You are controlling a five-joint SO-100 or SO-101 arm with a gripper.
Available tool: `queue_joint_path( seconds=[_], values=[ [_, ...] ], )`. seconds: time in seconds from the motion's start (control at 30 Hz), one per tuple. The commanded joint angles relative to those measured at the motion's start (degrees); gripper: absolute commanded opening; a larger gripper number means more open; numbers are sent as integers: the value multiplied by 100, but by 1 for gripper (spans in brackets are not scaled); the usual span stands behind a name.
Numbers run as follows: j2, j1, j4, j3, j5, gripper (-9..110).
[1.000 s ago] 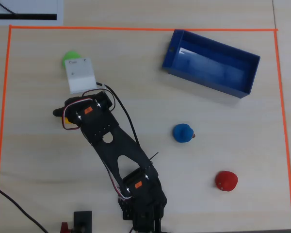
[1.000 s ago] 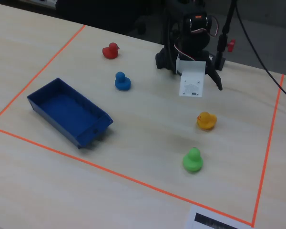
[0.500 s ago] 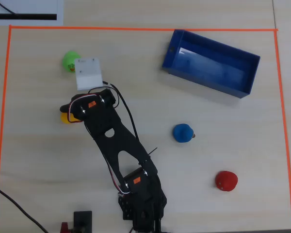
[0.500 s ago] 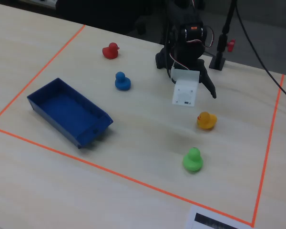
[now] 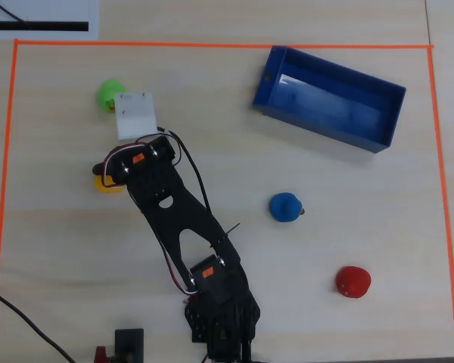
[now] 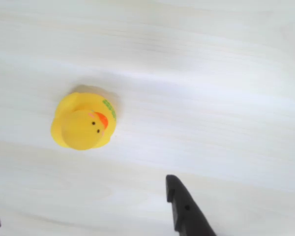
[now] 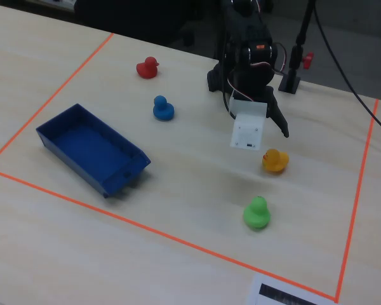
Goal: Grasp yellow duck and put it into box.
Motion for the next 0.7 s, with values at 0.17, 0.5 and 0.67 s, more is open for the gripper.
queue_joint_path(
  seconds=[0.17, 0.5, 0.67],
  values=[
    [-105, -167, -149, -88, 158, 45],
    [-299, -527, -132, -167, 457, 44],
    [-448, -580, -352, -141, 615, 44]
  ],
)
